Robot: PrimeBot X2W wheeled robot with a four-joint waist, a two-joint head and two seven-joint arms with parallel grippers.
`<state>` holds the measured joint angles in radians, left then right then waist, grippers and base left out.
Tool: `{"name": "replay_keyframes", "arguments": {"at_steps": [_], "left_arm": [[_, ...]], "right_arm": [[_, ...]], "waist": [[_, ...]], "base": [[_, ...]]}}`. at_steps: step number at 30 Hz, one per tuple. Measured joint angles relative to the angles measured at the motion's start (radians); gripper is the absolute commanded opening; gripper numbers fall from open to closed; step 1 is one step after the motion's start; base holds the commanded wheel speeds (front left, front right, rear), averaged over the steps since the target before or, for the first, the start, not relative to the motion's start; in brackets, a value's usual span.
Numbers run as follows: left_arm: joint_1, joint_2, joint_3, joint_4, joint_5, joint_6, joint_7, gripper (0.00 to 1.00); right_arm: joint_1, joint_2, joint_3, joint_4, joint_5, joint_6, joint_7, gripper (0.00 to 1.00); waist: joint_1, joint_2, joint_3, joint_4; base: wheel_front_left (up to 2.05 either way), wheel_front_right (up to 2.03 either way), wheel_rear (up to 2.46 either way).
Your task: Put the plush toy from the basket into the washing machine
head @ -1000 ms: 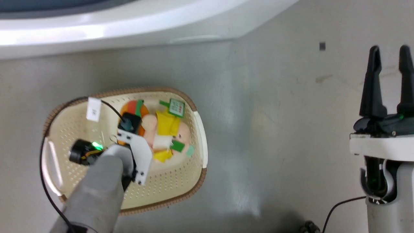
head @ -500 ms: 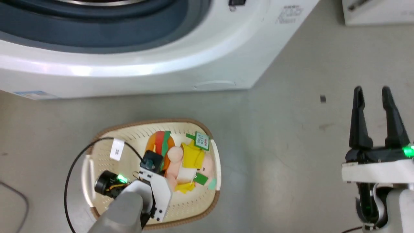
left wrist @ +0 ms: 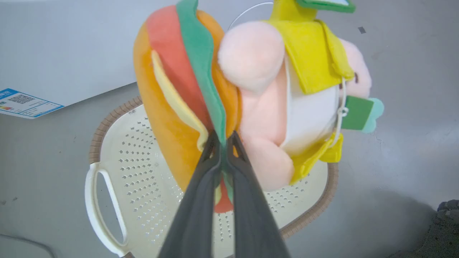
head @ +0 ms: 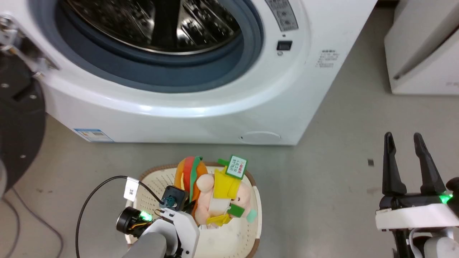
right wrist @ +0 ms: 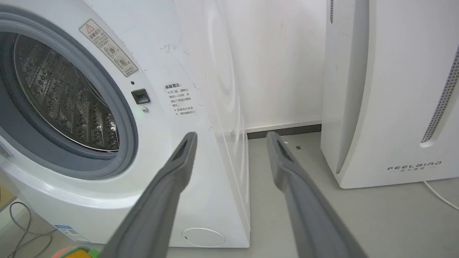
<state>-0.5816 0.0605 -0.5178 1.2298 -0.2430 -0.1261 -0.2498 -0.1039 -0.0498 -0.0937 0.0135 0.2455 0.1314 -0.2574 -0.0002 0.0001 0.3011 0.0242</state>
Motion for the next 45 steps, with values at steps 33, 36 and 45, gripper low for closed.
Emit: {"name": "replay_keyframes", "arguments": {"at_steps": [33, 36, 45], "left_arm": [[0.04, 0.092, 0.325, -0.559, 0.013, 0.146, -0.006, 0.0], [-0.005, 0.109, 0.364, -0.558, 0.02, 0.15, -0.006, 0.0], [-0.168, 0.16, 0.441, -0.543, 0.062, 0.148, -0.006, 0.0]], "right_arm": [[0.034, 0.0, 0.029, -0.016, 0.002, 0.0, 0.0, 1.0], [0.003, 0.0, 0.035, -0.027, 0.007, 0.0, 0.0, 1.0], [-0.061, 0.0, 0.047, -0.06, 0.02, 0.0, 0.0, 1.0]], "waist": [[0.0001, 0.0, -0.039, -0.032], [0.0001, 0.0, -0.007, -0.052], [0.0002, 0.0, 0.113, -0.112]], "base": [[0.0, 0.0, 0.0], [0.0, 0.0, 0.0], [0.0, 0.0, 0.0]]}}
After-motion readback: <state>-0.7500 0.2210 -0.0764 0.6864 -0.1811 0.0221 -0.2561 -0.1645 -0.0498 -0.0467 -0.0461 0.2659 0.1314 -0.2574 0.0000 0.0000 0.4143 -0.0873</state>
